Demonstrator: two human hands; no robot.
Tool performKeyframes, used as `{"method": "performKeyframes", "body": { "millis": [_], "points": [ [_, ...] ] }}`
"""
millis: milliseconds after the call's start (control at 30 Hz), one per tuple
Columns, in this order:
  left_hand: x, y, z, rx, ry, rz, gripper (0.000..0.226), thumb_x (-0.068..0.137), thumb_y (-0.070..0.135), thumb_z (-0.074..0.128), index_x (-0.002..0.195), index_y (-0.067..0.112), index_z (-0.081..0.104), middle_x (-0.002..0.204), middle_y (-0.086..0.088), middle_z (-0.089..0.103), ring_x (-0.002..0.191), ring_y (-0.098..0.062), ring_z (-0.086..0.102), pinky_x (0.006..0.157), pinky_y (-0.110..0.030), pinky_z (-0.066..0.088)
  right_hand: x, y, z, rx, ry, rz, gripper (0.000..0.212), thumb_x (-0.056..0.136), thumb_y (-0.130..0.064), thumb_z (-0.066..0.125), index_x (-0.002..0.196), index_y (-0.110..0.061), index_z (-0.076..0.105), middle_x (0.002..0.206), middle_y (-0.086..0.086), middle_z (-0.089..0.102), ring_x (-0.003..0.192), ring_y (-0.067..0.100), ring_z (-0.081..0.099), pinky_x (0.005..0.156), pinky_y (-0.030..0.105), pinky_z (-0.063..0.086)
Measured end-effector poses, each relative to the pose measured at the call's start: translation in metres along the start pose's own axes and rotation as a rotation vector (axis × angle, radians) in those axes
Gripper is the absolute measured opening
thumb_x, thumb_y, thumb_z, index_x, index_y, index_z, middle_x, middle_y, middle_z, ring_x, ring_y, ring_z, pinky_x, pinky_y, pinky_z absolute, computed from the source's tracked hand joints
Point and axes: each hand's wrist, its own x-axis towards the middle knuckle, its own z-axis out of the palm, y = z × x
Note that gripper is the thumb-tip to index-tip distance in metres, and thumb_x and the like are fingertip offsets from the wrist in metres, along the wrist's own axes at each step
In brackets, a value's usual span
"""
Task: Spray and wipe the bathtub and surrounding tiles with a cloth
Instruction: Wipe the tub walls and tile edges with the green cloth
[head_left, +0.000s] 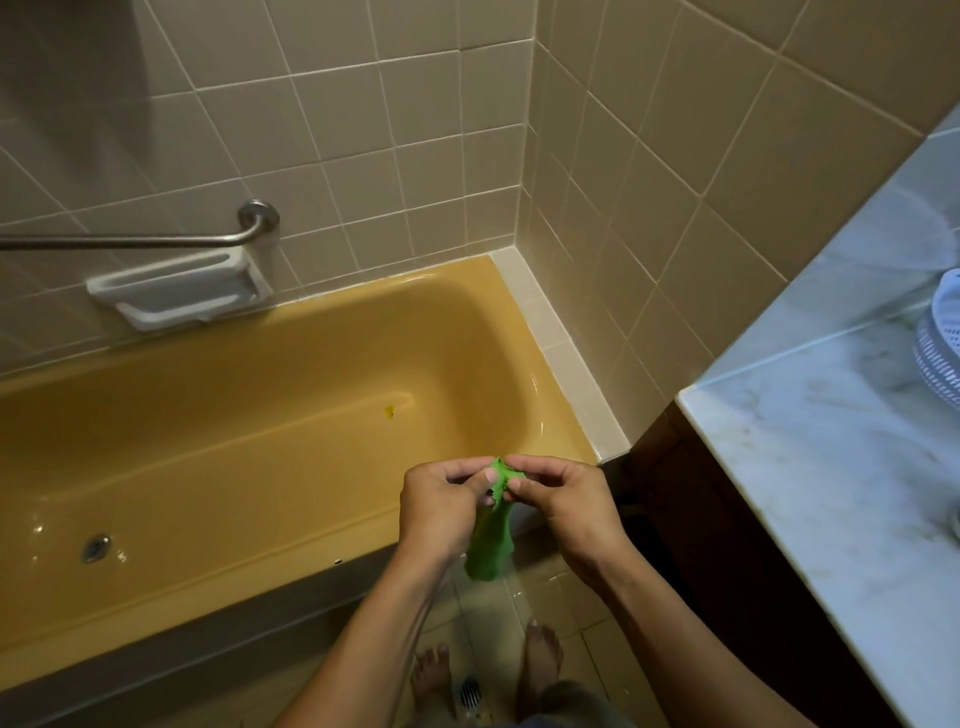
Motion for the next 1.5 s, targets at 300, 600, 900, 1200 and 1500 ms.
{"method": "performKeyframes", "body": {
  "millis": [300, 600, 900, 1200, 1500],
  "points": [
    [0.002, 0.003, -0.008, -0.111, -0.177, -0.024, 0.021, 0.097, -0.006, 0.06, 0.111, 0.001, 0.075, 0.097, -0.009, 0.079, 0.098, -0.017, 0.076, 0.09, -0.026, 0.059, 0.005, 0.001, -0.001, -0.114, -0.015, -0.046, 0.033, 0.077, -0.011, 0.085, 0.108, -0.019, 0.079, 0.103, -0.005, 0.078, 0.105, 0.011, 0.072, 0.099, 0.032, 0.055],
    [0.008, 0.009, -0.022, 0.013, -0.3, 0.036, 0.034, 0.099, -0.009, 0.053, 0.124, 0.009, 0.066, 0.104, -0.006, 0.079, 0.102, -0.015, 0.074, 0.092, -0.025, 0.058, 0.011, -0.005, 0.0, -0.324, 0.015, -0.144, 0.015, 0.088, -0.013, 0.077, 0.1, -0.02, 0.081, 0.094, -0.007, 0.078, 0.093, 0.01, 0.073, 0.091, 0.039, 0.06],
    [0.025, 0.008, -0.026, 0.424, -0.317, 0.313, 0.03, 0.091, 0.009, 0.073, 0.1, 0.038, 0.075, 0.104, 0.017, 0.074, 0.109, -0.002, 0.064, 0.098, -0.032, 0.05, 0.001, -0.038, -0.009, -0.175, -0.108, -0.206, 0.02, 0.089, 0.001, 0.07, 0.095, -0.016, 0.078, 0.094, 0.003, 0.079, 0.094, 0.017, 0.074, 0.09, 0.029, 0.058],
    [0.021, 0.021, -0.025, 0.684, -0.483, 0.558, 0.014, 0.094, 0.029, 0.072, 0.109, 0.029, 0.07, 0.09, 0.015, 0.053, 0.079, 0.004, 0.049, 0.074, -0.023, 0.039, -0.007, -0.089, -0.036, -0.282, -0.162, -0.298, 0.016, 0.09, 0.002, 0.069, 0.101, -0.007, 0.077, 0.096, 0.005, 0.078, 0.097, 0.017, 0.073, 0.09, 0.024, 0.057],
    [0.021, 0.023, -0.03, 0.542, -0.316, 0.714, 0.019, 0.084, 0.028, 0.083, 0.093, 0.025, 0.067, 0.089, 0.012, 0.068, 0.087, -0.007, 0.062, 0.079, -0.021, 0.05, -0.006, -0.1, -0.038, -0.331, -0.034, -0.426, 0.02, 0.091, -0.002, 0.071, 0.096, -0.019, 0.079, 0.094, -0.002, 0.078, 0.095, 0.013, 0.073, 0.084, 0.022, 0.057]
  ]
}}
